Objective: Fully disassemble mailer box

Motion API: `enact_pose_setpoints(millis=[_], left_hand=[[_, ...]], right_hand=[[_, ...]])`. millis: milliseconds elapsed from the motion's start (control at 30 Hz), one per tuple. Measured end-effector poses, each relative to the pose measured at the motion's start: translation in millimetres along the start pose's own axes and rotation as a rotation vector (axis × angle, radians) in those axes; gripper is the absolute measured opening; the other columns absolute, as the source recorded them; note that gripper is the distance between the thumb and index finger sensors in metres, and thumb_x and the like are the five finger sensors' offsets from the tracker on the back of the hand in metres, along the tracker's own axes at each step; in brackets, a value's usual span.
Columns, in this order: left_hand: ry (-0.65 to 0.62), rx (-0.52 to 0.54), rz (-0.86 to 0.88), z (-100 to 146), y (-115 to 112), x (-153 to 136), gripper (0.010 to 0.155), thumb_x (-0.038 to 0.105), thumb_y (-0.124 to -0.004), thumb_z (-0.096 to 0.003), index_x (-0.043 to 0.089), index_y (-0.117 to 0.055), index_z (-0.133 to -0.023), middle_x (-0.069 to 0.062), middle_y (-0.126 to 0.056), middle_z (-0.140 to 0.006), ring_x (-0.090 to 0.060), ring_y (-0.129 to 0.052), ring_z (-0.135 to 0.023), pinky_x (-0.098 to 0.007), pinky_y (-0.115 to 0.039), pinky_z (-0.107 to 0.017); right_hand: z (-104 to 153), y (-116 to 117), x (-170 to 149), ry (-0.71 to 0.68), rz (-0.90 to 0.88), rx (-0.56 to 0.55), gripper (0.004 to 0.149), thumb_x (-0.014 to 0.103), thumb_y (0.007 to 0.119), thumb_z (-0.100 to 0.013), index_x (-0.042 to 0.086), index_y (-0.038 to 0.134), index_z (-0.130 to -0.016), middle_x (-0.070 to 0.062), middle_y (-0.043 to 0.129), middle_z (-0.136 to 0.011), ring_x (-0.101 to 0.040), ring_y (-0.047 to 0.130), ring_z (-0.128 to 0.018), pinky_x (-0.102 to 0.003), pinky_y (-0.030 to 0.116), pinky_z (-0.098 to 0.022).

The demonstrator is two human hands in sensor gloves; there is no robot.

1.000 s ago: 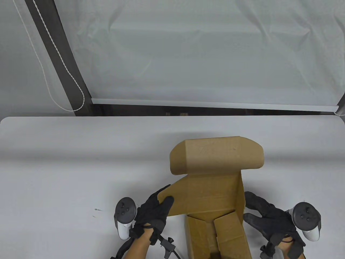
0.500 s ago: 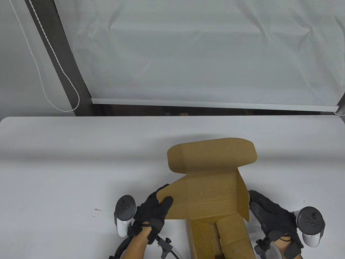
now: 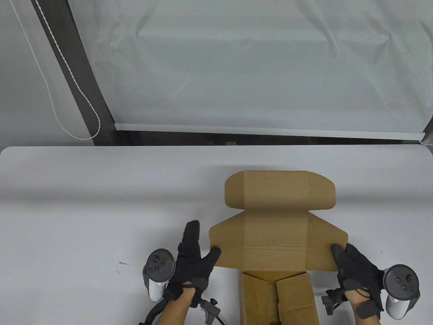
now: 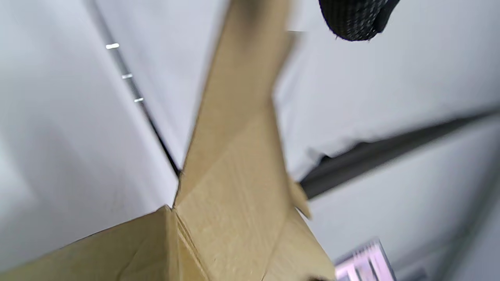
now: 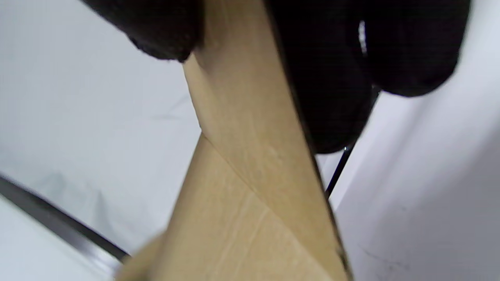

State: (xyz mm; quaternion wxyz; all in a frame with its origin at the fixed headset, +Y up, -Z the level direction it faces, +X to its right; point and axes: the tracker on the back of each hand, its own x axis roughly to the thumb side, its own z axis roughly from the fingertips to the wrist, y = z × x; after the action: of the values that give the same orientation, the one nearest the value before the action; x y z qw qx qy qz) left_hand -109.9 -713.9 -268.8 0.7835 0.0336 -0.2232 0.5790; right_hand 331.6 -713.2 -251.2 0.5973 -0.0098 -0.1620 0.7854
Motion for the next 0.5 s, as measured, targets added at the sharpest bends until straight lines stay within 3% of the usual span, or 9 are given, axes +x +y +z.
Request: enact_pose_setpoints(millis=[100, 167, 233, 300, 400, 467, 500], left_hand=[[-0.203, -0.147, -0.298, -1.9, -14.2, 33.2, 0.096, 0.051, -0.076, -0.0543, 0.033, 0.001, -0.108, -0.012, 0.011, -0.114, -0.044, 0.0, -0.106, -0.073, 0.011, -0.061], [-0.234, -0.26, -0.386, -2.1, -27.9, 44.3, 0.086, 0.051, -0.077, -0.0532, 0.026, -0.024, -0.116, -0.017, -0.004, -0.118, -0.045, -0.003, -0.106, -0.073, 0.009, -0.062], [-0.23, -0.427, -0.482, -2.7, -46.7, 45.9, 0.078, 0.051, -0.076, -0.0531, 0.015, -0.045, -0.115, -0.021, -0.021, -0.121, -0.048, -0.011, -0.106, -0.074, 0.003, -0.064], [-0.183, -0.563, -0.566, -2.6, -64.7, 36.4, 0.075, 0.052, -0.074, -0.0533, 0.015, -0.05, -0.114, -0.023, -0.028, -0.12, -0.049, -0.016, -0.106, -0.074, -0.001, -0.065], [-0.052, -0.733, -0.558, -2.0, -82.3, 18.7, 0.073, 0.053, -0.072, -0.054, 0.014, -0.054, -0.113, -0.021, -0.029, -0.121, -0.047, -0.01, -0.106, -0.072, 0.001, -0.064], [0.02, -0.786, -0.567, -1.5, -87.4, 8.4, 0.074, 0.053, -0.07, -0.0544, 0.014, -0.051, -0.114, -0.014, -0.021, -0.122, -0.042, 0.0, -0.106, -0.07, 0.005, -0.064], [0.038, -0.771, -0.579, -2.5, -86.8, 6.8, 0.075, 0.055, -0.067, -0.055, 0.013, -0.047, -0.114, -0.012, -0.016, -0.122, -0.04, 0.002, -0.106, -0.07, 0.004, -0.064]], right_hand=[[-2.3, 3.5, -32.1, 0.16, -0.237, 0.022, 0.05, 0.037, 0.072, -0.057, 0.0, 0.078, -0.089, -0.023, 0.098, -0.063, -0.033, 0.104, -0.042, -0.055, 0.083, -0.038], [-2.2, 8.1, -48.0, 0.254, -0.364, 0.032, 0.055, 0.035, 0.07, -0.057, -0.004, 0.066, -0.096, -0.024, 0.096, -0.066, -0.034, 0.103, -0.044, -0.056, 0.082, -0.04], [-1.2, 13.7, -60.7, 0.362, -0.508, 0.098, 0.065, 0.032, 0.068, -0.057, -0.008, 0.044, -0.102, -0.026, 0.091, -0.072, -0.036, 0.101, -0.049, -0.057, 0.08, -0.042], [-1.2, 17.3, -68.4, 0.41, -0.638, 0.141, 0.069, 0.029, 0.066, -0.059, -0.009, 0.029, -0.103, -0.03, 0.082, -0.08, -0.038, 0.098, -0.056, -0.059, 0.077, -0.046], [-0.4, 15.1, -76.4, 0.431, -0.618, 0.066, 0.072, 0.029, 0.066, -0.058, -0.008, 0.024, -0.103, -0.031, 0.078, -0.085, -0.038, 0.097, -0.06, -0.06, 0.076, -0.05], [-0.2, 16.7, -78.8, 0.437, -0.672, 0.069, 0.083, 0.036, 0.067, -0.059, -0.009, 0.012, -0.102, -0.038, 0.06, -0.096, -0.046, 0.087, -0.076, -0.068, 0.065, -0.06], [-0.4, 18.0, -76.7, 0.436, -0.71, 0.119, 0.089, 0.04, 0.066, -0.061, -0.009, 0.003, -0.1, -0.044, 0.04, -0.1, -0.056, 0.068, -0.087, -0.074, 0.052, -0.064]])
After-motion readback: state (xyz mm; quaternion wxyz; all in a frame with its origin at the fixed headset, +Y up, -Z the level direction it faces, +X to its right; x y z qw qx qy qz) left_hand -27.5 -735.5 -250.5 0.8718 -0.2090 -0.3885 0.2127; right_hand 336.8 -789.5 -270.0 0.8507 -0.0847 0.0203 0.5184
